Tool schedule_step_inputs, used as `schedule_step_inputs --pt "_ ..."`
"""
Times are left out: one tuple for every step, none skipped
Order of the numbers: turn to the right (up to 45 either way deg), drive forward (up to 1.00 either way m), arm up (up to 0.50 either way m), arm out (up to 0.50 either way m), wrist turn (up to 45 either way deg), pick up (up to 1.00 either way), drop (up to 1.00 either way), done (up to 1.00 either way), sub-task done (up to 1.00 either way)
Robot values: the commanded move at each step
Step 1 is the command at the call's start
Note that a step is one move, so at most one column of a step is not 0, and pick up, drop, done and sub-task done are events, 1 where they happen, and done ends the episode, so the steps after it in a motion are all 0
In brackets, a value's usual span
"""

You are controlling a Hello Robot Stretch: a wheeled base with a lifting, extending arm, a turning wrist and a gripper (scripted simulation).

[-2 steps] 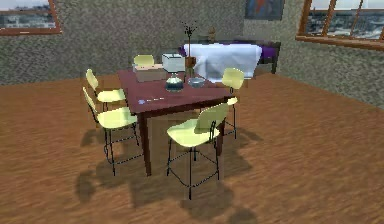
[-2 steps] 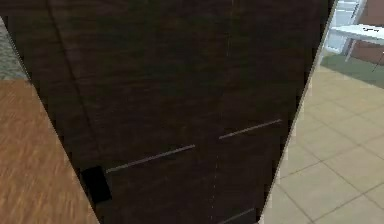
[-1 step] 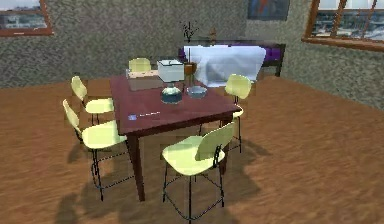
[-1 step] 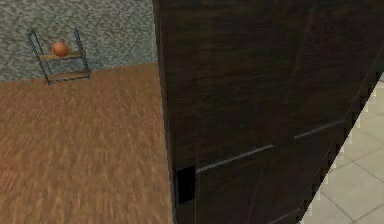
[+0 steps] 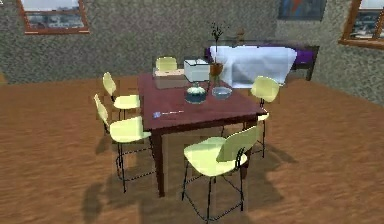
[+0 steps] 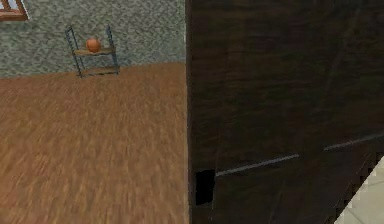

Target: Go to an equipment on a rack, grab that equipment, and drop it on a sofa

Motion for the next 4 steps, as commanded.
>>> schedule_step_inputs --pt "0.0 0.40 0.00 0.00 0.0 0.00 0.00 0.00 0.00" --pt "45.0 0.00 0.00 0.00 0.0 0.00 0.00 0.00 0.00" --pt "27.0 0.00 0.00 0.00 0.0 0.00 0.00 0.00 0.00" --pt "0.0 0.75 0.00 0.00 0.0 0.00 0.00 0.00 0.00"
